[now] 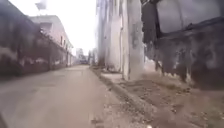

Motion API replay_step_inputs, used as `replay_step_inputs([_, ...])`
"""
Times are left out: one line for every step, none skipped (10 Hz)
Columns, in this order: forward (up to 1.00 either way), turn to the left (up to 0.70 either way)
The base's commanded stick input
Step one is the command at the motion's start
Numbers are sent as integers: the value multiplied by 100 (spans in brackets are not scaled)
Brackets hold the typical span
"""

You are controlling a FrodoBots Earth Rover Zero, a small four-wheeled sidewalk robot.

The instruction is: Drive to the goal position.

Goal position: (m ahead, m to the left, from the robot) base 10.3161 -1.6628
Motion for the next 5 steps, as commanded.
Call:
replay_step_inputs([100, 27])
replay_step_inputs([100, 27])
replay_step_inputs([100, 27])
replay_step_inputs([100, 27])
replay_step_inputs([100, 6])
